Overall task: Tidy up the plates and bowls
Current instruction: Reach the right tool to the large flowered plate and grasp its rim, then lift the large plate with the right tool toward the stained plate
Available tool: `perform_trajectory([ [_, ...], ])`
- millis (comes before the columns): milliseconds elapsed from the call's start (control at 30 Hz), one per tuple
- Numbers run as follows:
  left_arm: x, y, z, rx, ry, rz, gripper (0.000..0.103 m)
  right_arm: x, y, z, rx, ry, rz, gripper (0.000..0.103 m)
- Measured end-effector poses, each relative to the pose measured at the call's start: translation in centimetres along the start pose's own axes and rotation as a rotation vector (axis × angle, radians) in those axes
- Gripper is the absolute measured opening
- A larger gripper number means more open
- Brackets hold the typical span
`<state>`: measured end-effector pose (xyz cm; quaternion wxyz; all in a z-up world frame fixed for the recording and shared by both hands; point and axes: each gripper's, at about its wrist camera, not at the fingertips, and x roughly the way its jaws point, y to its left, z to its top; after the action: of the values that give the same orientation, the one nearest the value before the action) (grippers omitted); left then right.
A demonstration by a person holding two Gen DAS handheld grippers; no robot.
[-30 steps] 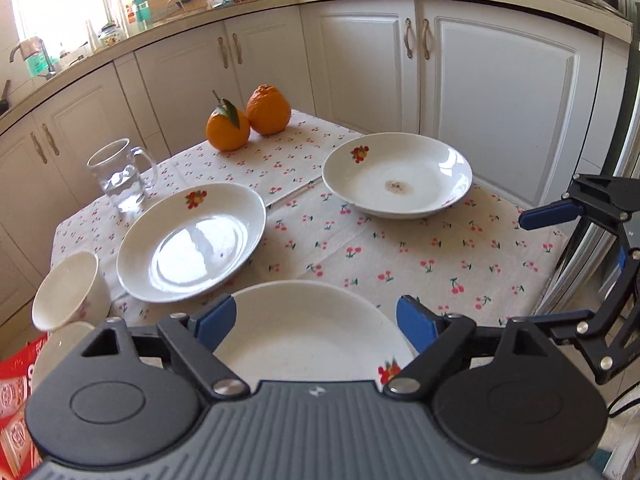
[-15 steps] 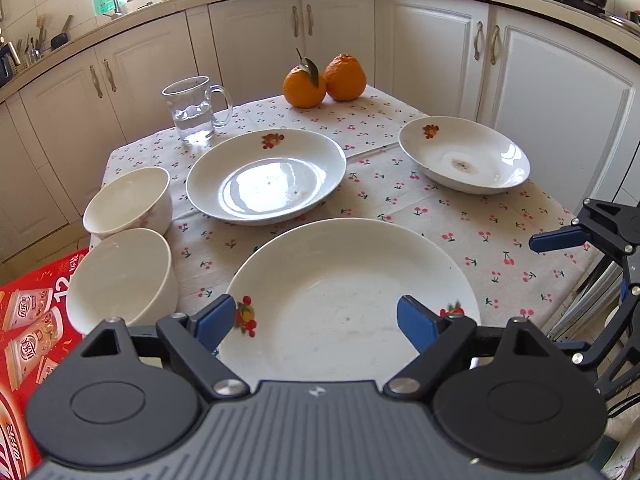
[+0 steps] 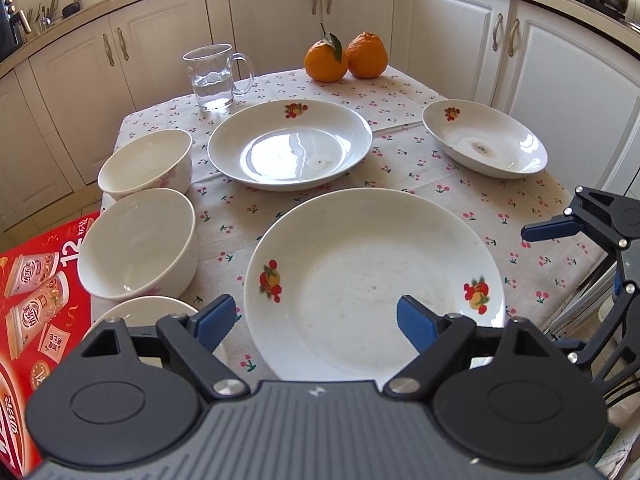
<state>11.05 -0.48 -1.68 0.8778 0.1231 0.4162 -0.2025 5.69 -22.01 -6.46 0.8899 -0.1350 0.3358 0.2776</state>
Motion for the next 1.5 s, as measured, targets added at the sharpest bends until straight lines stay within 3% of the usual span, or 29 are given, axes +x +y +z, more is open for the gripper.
perform_trajectory([
  [167, -1.4, -0.6, -0.8, 0.024, 0.001, -0.062, 0.088, -0.1, -0.1, 0.2, -0.011, -0.007, 0.021, 0.103],
  [367, -2.9, -2.0, -3.3, 0.017, -0.012, -0.076, 0.088, -0.8, -1.9, 1.1, 0.013, -0.033, 0.029, 0.103],
  [633, -2.0, -3.1, -5.8, -0.022, 0.006, -0.032, 0.088, 0.2, -4.1, 3.8, 0.094, -0.039, 0.116, 0.103],
  [833, -0.5, -3.6, -6.7, -0.028, 0.006, 0.012, 0.088, 3.4, -5.2, 6.6, 0.141, 0.057, 0.187, 0.103],
  [1067, 0.4, -3.7, -6.8, -0.043, -0.025, 0.017, 0.087, 6.7, -6.0, 9.2, 0.106, 0.154, 0.267, 0.102],
  [1500, 0.7, -3.3, -7.0, -0.044, -0.059, -0.010, 0.087, 11.5, -6.2, 11.8, 0.017, 0.273, 0.380, 0.081],
])
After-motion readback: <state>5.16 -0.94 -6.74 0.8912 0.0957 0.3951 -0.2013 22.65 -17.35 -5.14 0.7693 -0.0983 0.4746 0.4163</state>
